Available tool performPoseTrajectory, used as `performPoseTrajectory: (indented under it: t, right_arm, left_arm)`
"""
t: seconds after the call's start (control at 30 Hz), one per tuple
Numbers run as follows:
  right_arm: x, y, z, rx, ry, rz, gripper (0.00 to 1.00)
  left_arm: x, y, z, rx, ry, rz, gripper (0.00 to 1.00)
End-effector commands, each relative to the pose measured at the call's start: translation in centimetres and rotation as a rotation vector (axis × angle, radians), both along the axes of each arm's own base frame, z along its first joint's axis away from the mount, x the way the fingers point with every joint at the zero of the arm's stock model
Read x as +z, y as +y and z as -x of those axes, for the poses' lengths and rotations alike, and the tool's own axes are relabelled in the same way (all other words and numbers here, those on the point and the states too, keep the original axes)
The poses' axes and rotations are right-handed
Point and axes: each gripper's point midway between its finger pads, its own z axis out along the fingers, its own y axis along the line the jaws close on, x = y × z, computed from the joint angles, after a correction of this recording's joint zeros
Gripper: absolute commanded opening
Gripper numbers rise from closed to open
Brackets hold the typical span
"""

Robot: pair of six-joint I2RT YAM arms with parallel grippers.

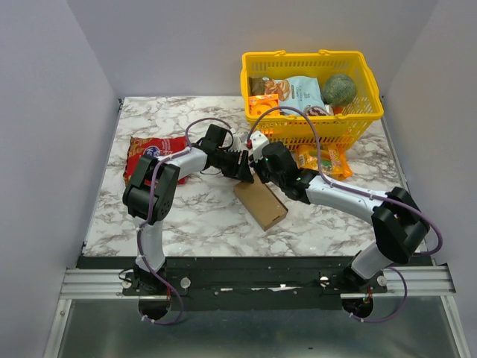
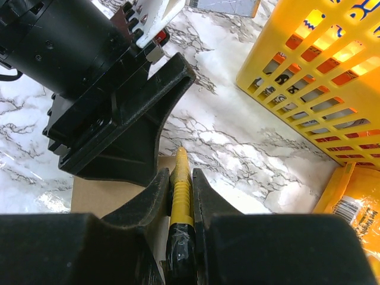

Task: Unpack the express box

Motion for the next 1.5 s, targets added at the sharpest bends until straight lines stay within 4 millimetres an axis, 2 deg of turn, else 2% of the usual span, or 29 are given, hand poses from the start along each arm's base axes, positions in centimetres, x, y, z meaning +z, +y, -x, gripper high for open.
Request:
performPoseTrajectory:
  t: [0.0,0.4,0.57,0.8,1.07,1.27,1.47]
  right_arm:
    - [-0.4,0.3,-0.1,0.002,0.002,0.012,0.00]
    - [-1.1,-0.2,0.3,0.005,0.020,0.040,0.00]
    - [-1.9,-1.1,0.8,-0.012,0.048,0.078,0.00]
    - [-1.3,-1.7,0.4,-0.034,0.015,0.093,0.01]
    - [-2.5,-1.9,1.2,-0.008,0.047,0.121,0.01]
    - [-3.0,-2.1,1.0,-0.006,0.039,0.145,0.00]
    - [-3.5,-2.7,1.5,-0.044,0.076,0.138,0.00]
  left_arm:
    - [-4.5,1.5,0.9,0.016,0.056,-0.132,0.59]
    - [-4.6,1.5,0.8,0.021,0.061,-0.133,0.59]
    - [-4.8,1.5,0.8,0.024,0.068,-0.139,0.59]
    - [-5.0,1.5,0.8,0.023,0.074,-0.141,0.57]
    - [-5.1,1.6,0.7,0.029,0.076,-0.150,0.57]
    - [-5.3,1.6,0.7,0.033,0.074,-0.160,0.56]
    - [-5.7,2.3,0.4,0.065,0.072,-0.205,0.52]
